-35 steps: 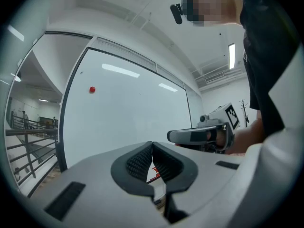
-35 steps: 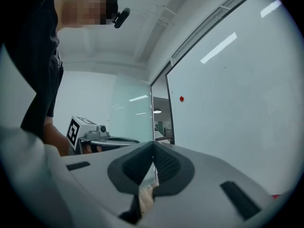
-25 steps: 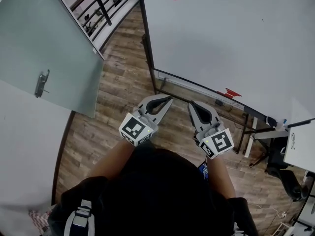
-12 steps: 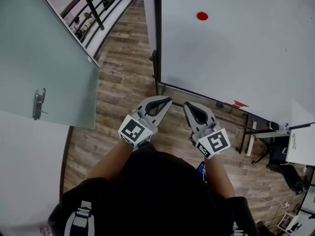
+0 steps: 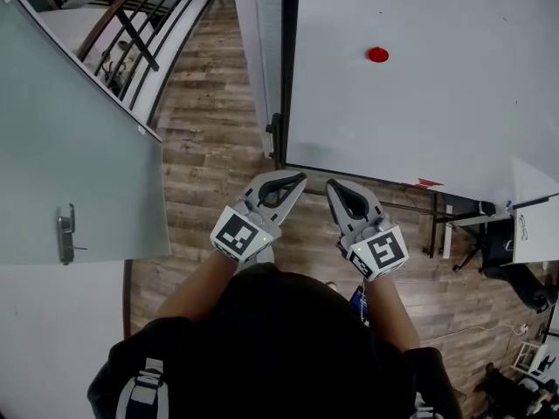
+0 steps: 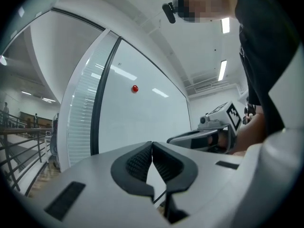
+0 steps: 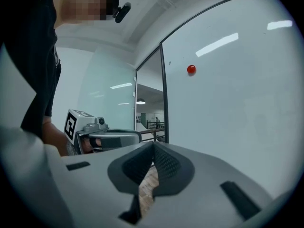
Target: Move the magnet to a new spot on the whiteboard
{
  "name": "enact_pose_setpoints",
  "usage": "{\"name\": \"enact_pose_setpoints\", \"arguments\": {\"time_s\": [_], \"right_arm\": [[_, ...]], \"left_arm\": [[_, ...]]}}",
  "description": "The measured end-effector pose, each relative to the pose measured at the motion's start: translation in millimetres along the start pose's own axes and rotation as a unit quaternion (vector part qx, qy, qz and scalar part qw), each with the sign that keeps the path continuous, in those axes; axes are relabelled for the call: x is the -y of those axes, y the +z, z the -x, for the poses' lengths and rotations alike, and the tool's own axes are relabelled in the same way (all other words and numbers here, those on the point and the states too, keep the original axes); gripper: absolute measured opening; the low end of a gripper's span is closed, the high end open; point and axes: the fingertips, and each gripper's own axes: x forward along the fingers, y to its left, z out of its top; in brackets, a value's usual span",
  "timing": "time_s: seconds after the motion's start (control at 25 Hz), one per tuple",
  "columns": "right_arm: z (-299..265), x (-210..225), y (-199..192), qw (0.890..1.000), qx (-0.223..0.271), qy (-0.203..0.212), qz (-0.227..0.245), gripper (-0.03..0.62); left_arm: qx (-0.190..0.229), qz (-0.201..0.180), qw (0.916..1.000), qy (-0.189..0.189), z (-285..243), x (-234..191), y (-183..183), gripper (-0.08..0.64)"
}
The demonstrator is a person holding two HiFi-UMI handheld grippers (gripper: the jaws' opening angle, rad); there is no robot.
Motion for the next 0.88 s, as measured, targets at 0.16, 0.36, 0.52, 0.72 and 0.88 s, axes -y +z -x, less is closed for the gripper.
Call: {"name": "enact_pose_setpoints", "arguments": {"time_s": [0.16,0.36,0.52,0.72,0.88], "right_arm": [[-18.7,8.5,-0.1,0.999,-0.007,-0.041,-0.005,0.000],[-33.2,14.8,-0.2,0.996,-0.014,-0.086,-0.009,0.000],[-43.8,16.3,-0.1,0.993,-0.022,-0.112,-0.015,0.000],[-44.4,30.0,6.3,0.987,-0.017,-0.159,-0.002,0.000],[-42.5,44.4,13.7,0.984,-0.020,-0.174,0.016,0.000]], "left_arm": [[0.008,0.009,0.9996,-0.027,0.8,-23.1,5.4,0.005],[-0.002,0.008,0.9982,-0.059,0.0,-46.3,0.4,0.005],[0.000,0.012,0.9972,-0.073,1.5,-60.7,0.8,0.005],[0.009,0.021,0.9968,-0.076,-4.7,-75.2,6.9,0.005],[0.012,0.022,0.9965,-0.080,-17.5,-78.2,10.3,0.005]]}}
